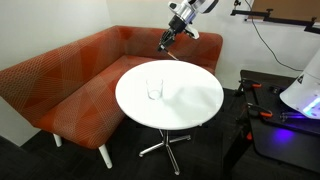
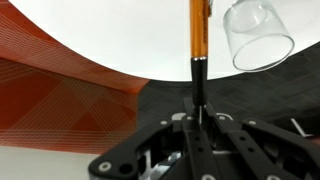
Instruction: Pick up the pen from the cup and place it on the table
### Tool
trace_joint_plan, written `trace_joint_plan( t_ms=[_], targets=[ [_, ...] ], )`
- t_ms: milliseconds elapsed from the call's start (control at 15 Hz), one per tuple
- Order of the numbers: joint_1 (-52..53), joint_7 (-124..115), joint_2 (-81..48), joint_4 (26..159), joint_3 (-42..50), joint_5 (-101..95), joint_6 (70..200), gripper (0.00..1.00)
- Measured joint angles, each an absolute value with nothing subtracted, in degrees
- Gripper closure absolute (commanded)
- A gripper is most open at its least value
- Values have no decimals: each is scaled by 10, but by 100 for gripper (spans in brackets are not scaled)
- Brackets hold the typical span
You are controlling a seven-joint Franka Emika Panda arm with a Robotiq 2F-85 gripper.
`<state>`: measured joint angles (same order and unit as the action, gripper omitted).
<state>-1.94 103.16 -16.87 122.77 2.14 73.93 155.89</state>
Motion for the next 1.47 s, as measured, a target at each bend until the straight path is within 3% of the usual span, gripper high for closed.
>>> trace_joint_plan(
  t_ms=[467, 533, 600, 867, 1133, 1200, 1467],
  targets=[
    [45, 712, -213, 1234, 89, 536, 1628, 97],
    [58, 667, -219, 1234, 104, 501, 1628, 65],
    [71, 625, -223, 1233, 118, 470, 1627, 64],
    [83, 483, -223, 1228, 132, 347, 1627, 35],
    [29, 341, -214, 1225, 77, 195, 1627, 5],
    [18, 313, -211, 1225, 67, 166, 1627, 0],
    [3, 208, -200, 1225, 59, 68, 1626, 0]
  ],
)
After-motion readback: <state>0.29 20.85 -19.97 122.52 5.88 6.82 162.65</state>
